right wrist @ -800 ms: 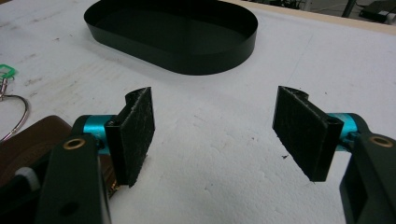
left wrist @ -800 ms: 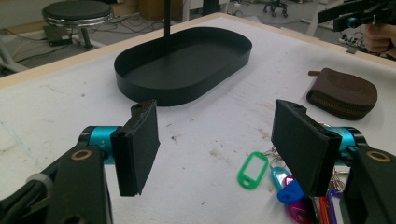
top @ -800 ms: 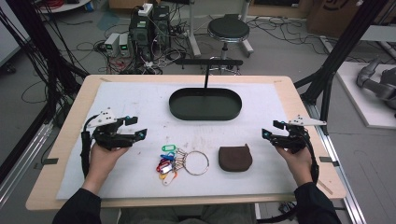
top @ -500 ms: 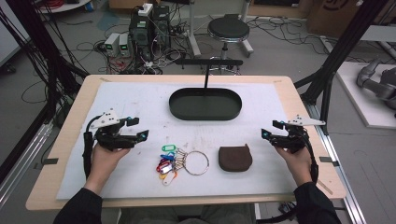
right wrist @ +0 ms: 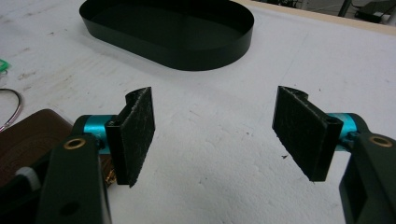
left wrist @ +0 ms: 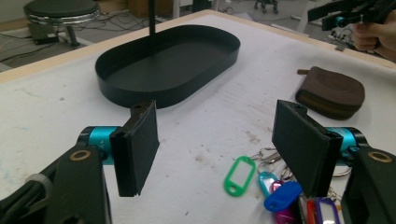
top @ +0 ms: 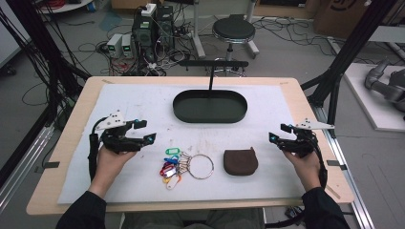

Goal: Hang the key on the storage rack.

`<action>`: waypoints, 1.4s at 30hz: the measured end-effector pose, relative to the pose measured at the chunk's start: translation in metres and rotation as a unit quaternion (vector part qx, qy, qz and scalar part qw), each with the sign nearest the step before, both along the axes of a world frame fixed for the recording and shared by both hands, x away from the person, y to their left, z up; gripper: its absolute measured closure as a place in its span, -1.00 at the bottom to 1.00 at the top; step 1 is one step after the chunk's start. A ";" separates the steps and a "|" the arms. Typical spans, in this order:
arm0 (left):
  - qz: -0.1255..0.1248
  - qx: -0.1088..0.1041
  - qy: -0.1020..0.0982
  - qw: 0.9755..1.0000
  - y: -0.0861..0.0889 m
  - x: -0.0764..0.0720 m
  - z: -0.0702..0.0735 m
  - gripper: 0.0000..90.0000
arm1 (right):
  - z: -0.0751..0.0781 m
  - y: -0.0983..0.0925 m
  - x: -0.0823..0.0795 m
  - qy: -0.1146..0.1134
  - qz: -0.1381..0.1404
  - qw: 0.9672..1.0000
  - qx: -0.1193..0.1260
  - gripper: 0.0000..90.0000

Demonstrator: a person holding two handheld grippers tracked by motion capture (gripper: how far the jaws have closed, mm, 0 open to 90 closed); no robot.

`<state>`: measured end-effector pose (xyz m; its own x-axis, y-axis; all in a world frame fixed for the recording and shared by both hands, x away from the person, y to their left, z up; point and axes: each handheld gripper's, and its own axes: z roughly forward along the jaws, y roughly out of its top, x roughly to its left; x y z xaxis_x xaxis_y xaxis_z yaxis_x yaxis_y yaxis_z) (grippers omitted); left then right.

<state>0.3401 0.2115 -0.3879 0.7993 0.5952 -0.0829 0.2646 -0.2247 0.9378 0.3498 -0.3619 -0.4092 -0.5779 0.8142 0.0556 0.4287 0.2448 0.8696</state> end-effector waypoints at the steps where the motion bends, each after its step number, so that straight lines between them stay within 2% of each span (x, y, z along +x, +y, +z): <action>1: -0.003 -0.003 0.002 1.000 -0.003 0.000 0.001 -0.28 | 0.000 0.000 0.000 0.000 0.000 1.000 -0.001 -0.33; 11: -0.033 0.005 0.008 0.999 -0.029 0.002 0.005 -0.23 | 0.000 0.002 0.000 -0.002 0.003 1.000 -0.008 -0.33; 13: -0.033 0.004 0.007 0.999 -0.032 0.002 0.005 -0.24 | 0.000 0.002 0.000 -0.002 0.003 1.000 -0.008 -0.33; 14: -0.024 0.002 0.005 1.000 -0.037 0.003 0.004 -0.28 | 0.000 0.001 0.000 -0.002 0.002 1.000 -0.008 -0.33; 17: -0.029 0.000 0.006 1.000 -0.046 0.005 0.003 -0.33 | 0.000 0.001 0.000 -0.003 0.001 1.000 -0.008 -0.33; 23: -0.051 0.016 0.010 0.999 -0.071 0.008 0.003 -0.34 | 0.000 0.000 0.000 -0.004 0.000 1.000 -0.008 -0.33; 28: -0.081 0.033 0.024 0.996 -0.096 0.011 -0.004 -0.33 | 0.000 0.000 0.000 -0.002 -0.001 1.000 -0.008 -0.33; 31: -0.082 0.046 0.026 0.995 -0.105 0.013 -0.008 -0.31 | 0.000 0.000 0.000 -0.001 -0.001 1.000 -0.008 -0.33; 37: -0.091 0.051 0.038 0.994 -0.120 0.019 -0.014 -0.30 | 0.000 0.000 0.000 -0.002 0.000 1.000 -0.009 -0.33; 38: -0.097 0.060 0.045 0.993 -0.126 0.021 -0.018 -0.27 | 0.000 -0.001 0.000 -0.001 0.000 1.000 -0.009 -0.33; 39: -0.097 0.060 0.045 0.993 -0.126 0.021 -0.018 -0.24 | 0.000 -0.001 0.000 -0.001 0.000 1.000 -0.009 -0.33; 42: -0.115 0.076 0.050 0.989 -0.134 0.023 -0.024 -0.05 | 0.000 -0.001 0.000 0.000 -0.001 1.000 -0.008 -0.33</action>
<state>0.3631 0.0770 -0.4118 0.9075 0.4098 -0.0924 0.2802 -0.4263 0.8601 0.3500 -0.3633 -0.4094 -0.5763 0.8161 0.0426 0.4289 0.2576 0.8658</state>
